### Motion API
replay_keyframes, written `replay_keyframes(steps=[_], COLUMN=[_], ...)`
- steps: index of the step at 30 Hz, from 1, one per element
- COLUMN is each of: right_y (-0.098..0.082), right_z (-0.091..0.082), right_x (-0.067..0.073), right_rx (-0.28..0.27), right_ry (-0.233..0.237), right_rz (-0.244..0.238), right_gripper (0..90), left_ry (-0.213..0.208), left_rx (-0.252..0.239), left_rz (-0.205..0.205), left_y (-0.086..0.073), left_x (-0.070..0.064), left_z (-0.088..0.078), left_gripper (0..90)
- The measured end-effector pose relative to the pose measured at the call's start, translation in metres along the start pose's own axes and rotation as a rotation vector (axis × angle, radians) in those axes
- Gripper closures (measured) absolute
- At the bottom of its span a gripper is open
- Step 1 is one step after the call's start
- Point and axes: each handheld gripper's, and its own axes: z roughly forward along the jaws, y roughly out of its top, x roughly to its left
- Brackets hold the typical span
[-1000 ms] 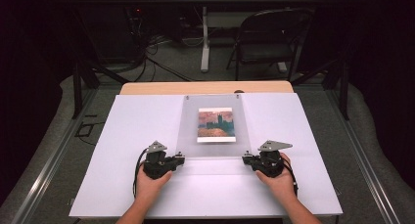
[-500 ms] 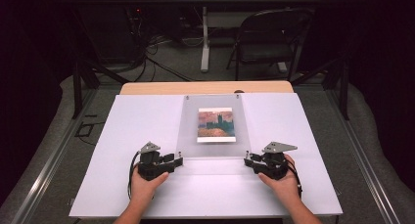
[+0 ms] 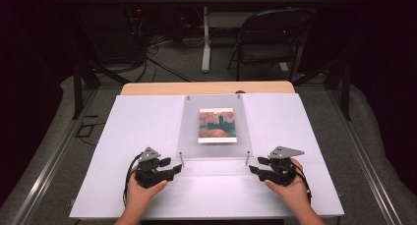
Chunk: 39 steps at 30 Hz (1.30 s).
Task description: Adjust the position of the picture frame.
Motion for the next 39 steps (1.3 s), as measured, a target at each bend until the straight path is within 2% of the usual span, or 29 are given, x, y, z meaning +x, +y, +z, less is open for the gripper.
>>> replay_keyframes(steps=[3,9,11,17,22,24,28,36,37,39], right_y=[-0.004,-0.009,-0.008,-0.006,-0.005,-0.006,-0.006,0.001,0.004,0.008], right_z=[-0.012,-0.022,-0.024,-0.028,-0.033,-0.034,-0.035,-0.037,-0.037,-0.036], right_x=[0.001,0.002,0.002,0.002,-0.001,-0.004,-0.007,-0.011,-0.013,-0.015], right_rx=[-0.007,-0.011,-0.020,-0.031,-0.047,-0.045,-0.045,-0.039,-0.036,-0.037], right_ry=[-0.010,-0.038,-0.055,-0.055,-0.052,-0.071,-0.076,-0.074,-0.078,-0.088], right_rz=[0.005,0.021,0.014,0.005,0.013,0.024,0.032,0.049,0.047,0.039], right_gripper=[48.4,48.0,47.6,48.4,51.8,52.5,51.5,52.2,52.1,52.1], left_ry=[0.007,0.007,0.014,0.019,0.025,0.030,0.043,0.056,0.037,0.030], left_rx=[-0.004,-0.015,-0.023,-0.033,-0.030,-0.041,-0.058,-0.067,-0.064,-0.053], left_rz=[-0.010,-0.024,-0.030,-0.035,-0.031,-0.029,-0.038,-0.058,-0.078,-0.075], left_y=[-0.005,-0.008,-0.008,-0.006,-0.005,-0.004,-0.003,0.007,0.012,0.018], left_x=[0.000,0.004,0.005,0.009,0.010,0.012,0.014,0.023,0.025,0.027], left_z=[-0.011,-0.020,-0.020,-0.024,-0.027,-0.029,-0.031,-0.030,-0.029,-0.029], left_gripper=[40.8,40.6,40.6,41.1,44.1,44.1,42.6,41.7,41.5,41.6])
